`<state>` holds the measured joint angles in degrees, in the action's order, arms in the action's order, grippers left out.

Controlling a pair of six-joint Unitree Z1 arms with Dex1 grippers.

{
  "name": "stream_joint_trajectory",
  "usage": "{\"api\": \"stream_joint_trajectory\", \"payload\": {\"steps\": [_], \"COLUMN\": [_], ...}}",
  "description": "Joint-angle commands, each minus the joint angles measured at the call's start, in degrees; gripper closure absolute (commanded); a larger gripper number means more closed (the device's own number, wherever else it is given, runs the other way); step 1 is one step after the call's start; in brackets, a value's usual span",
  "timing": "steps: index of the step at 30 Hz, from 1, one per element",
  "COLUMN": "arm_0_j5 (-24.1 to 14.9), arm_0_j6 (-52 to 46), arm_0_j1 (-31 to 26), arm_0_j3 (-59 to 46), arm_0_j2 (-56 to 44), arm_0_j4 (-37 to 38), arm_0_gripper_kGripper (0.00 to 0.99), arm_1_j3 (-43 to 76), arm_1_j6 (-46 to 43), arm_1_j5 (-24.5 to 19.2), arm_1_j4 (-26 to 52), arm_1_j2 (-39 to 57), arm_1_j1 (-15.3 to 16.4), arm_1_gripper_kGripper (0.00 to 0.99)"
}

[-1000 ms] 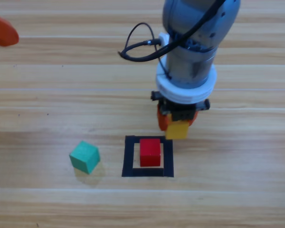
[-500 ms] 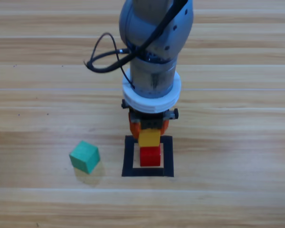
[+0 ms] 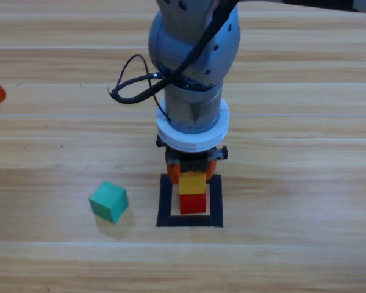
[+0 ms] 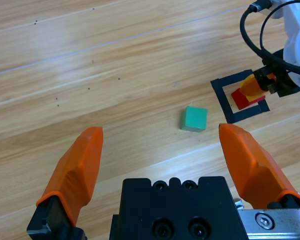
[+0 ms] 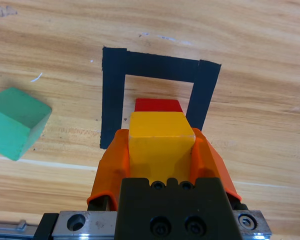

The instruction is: Stack the blocks in the rectangular block: red at the bottom, yellow in the middle, green on top

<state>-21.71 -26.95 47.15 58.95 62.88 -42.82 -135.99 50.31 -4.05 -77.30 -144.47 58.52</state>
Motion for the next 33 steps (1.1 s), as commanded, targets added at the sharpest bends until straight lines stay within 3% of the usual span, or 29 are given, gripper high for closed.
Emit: {"api": "stream_joint_trajectory", "payload": {"steps": [1, 6, 11, 12, 13, 15, 23, 28, 33], "arm_0_j5": [0.35, 0.35, 0.35, 0.35, 0.35, 0.35, 0.35, 0.44, 6.41], "arm_0_j6": [-0.20, -0.20, -0.12, -0.12, -0.12, -0.20, -0.20, -3.46, -5.83], "arm_0_j1": [-0.83, -0.83, -0.83, -0.83, -0.83, -0.83, -0.83, -1.18, -6.28], "arm_0_j3": [-2.08, -2.26, -2.43, -2.52, -2.61, -2.70, -2.96, -2.34, 2.75], "arm_0_j2": [0.84, 1.01, 1.45, 1.54, 1.63, 1.80, 2.59, 4.53, 15.43], "arm_0_j4": [1.16, 1.52, 1.69, 1.87, 2.04, 2.13, 2.66, 4.33, 4.15], "arm_0_gripper_kGripper": [0.000, 0.000, 0.000, 0.000, 0.000, 0.000, 0.000, 0.000, 0.001], "arm_1_j3": [0.02, -0.24, -0.77, -0.77, -0.86, -1.56, -2.96, -2.26, 5.65], "arm_1_j6": [0.66, 0.40, 0.22, 0.14, -0.13, -0.83, -2.41, -3.99, -6.19], "arm_1_j5": [-0.69, -0.69, -0.52, -0.52, -0.60, -0.69, -0.52, -2.27, -6.14], "arm_1_j4": [-0.74, -0.74, -0.83, -0.83, -0.83, -0.83, -0.83, -1.09, -0.83], "arm_1_j2": [-3.01, -3.10, -3.28, -3.37, -3.37, -3.10, -1.52, 4.63, 15.44], "arm_1_j1": [1.42, 1.42, 1.42, 1.42, 1.42, 1.42, 1.60, 3.01, 3.44], "arm_1_gripper_kGripper": [0.990, 0.953, 0.518, 0.401, 0.195, 0.028, 0.000, 0.000, 0.002]}}
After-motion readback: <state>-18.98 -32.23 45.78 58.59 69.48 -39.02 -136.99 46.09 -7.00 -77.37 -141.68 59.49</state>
